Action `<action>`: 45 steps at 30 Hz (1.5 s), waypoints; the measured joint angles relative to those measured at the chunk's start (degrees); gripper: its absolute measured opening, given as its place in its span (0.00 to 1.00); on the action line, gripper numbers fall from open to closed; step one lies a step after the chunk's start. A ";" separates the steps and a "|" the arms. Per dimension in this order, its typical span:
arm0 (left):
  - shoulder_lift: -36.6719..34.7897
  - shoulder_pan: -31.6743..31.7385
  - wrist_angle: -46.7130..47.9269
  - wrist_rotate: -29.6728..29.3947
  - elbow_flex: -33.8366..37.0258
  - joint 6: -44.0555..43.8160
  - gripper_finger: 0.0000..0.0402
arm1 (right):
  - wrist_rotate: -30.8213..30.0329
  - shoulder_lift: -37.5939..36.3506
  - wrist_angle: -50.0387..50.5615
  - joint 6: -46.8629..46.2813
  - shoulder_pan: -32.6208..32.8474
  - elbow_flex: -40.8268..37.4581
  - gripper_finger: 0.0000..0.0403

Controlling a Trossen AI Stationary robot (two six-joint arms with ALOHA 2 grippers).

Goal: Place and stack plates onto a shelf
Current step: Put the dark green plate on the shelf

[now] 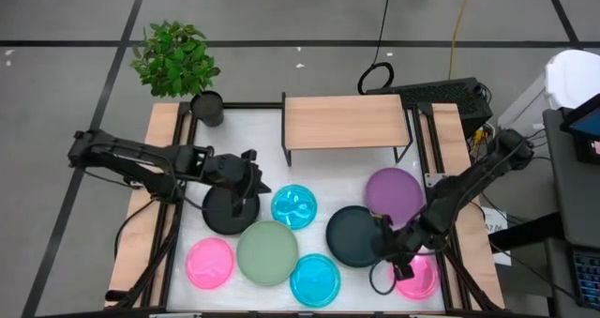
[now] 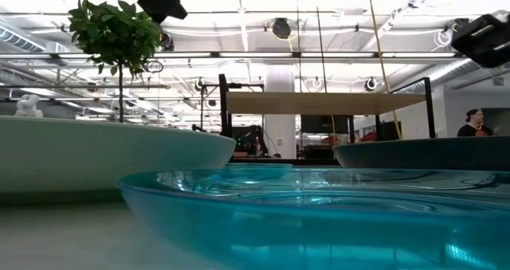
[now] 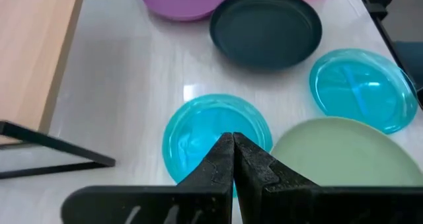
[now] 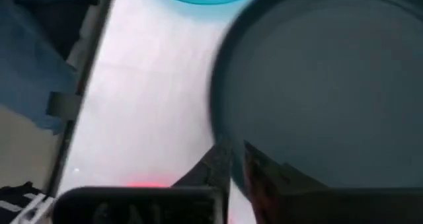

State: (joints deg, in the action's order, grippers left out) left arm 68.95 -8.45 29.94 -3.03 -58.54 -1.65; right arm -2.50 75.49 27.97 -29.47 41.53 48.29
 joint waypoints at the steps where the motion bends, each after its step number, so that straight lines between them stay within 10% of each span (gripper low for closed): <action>1: 0.39 0.00 -0.80 0.00 0.00 0.27 0.01 | 0.46 0.38 -0.91 -0.01 0.33 0.00 0.10; 17: 1.27 0.00 -3.24 -0.04 0.04 1.64 0.01 | 5.53 7.90 -3.55 1.91 0.97 0.00 0.33; 34: 1.27 0.00 -3.41 -0.13 0.04 2.97 0.01 | -0.85 11.18 -2.64 16.34 0.97 0.09 0.02; 45: 1.25 0.04 -3.59 -0.13 0.04 3.04 0.01 | -4.85 9.64 -1.89 18.65 0.96 0.55 0.01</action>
State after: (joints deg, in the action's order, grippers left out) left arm 70.19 -8.40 26.35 -3.16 -58.50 1.39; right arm -7.36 85.12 26.08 -10.82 42.49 48.84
